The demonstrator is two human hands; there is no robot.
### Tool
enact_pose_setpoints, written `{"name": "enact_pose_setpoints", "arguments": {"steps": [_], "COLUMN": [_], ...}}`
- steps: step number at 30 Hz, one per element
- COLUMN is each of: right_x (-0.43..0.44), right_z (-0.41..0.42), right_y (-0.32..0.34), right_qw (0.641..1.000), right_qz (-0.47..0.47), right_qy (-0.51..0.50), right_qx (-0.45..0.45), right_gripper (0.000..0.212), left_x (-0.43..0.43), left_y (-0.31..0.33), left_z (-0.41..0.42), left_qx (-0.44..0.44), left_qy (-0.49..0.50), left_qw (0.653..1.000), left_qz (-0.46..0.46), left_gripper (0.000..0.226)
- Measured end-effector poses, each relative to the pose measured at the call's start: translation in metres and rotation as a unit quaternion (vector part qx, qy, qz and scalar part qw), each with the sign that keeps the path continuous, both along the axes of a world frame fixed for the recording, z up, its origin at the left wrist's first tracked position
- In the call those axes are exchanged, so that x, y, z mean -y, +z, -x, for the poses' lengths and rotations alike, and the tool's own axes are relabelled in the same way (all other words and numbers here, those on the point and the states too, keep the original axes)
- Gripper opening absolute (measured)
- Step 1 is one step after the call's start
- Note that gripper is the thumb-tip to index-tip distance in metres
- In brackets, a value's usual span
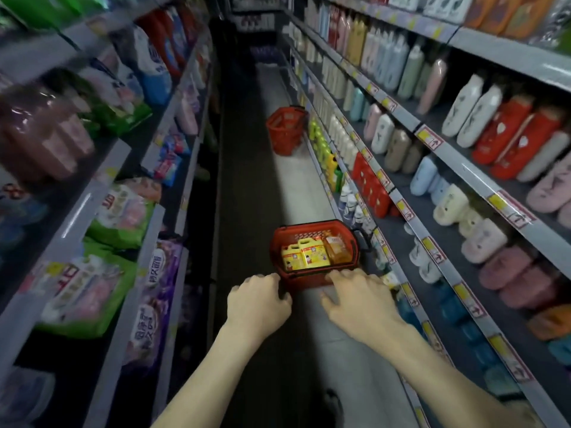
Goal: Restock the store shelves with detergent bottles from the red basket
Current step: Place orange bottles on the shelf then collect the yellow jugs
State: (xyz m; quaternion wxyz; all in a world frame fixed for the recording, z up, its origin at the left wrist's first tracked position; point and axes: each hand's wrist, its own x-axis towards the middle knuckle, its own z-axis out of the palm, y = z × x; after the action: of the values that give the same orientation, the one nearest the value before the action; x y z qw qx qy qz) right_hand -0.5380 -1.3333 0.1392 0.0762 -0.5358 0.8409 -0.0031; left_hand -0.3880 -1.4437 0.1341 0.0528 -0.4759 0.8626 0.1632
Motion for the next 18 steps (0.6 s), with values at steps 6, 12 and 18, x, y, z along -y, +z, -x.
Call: {"name": "enact_pose_setpoints", "arguments": {"steps": [6,12,18], "right_x": [0.034,0.070,0.112], "right_z": [0.073,0.138,0.171], "right_y": [-0.050,-0.097,-0.145], "right_qw": [0.998,0.993,0.982], "right_qz": [-0.032,-0.089,-0.148], "right_qy": [-0.009,0.024,0.044], "right_qx": [0.045,0.070,0.105], "right_gripper": [0.043,0.045,0.046], "left_x": [0.026,0.057,0.099], "left_y": [-0.043,-0.082,-0.120], "left_z": [0.070,0.131,0.162], "left_qx": [0.005,0.019,0.057], "left_qy": [0.009,0.029,0.029], "left_qw": [0.999,0.997,0.991], "left_qz": [-0.043,-0.065,-0.121], "left_gripper": [0.041,0.040,0.038]}}
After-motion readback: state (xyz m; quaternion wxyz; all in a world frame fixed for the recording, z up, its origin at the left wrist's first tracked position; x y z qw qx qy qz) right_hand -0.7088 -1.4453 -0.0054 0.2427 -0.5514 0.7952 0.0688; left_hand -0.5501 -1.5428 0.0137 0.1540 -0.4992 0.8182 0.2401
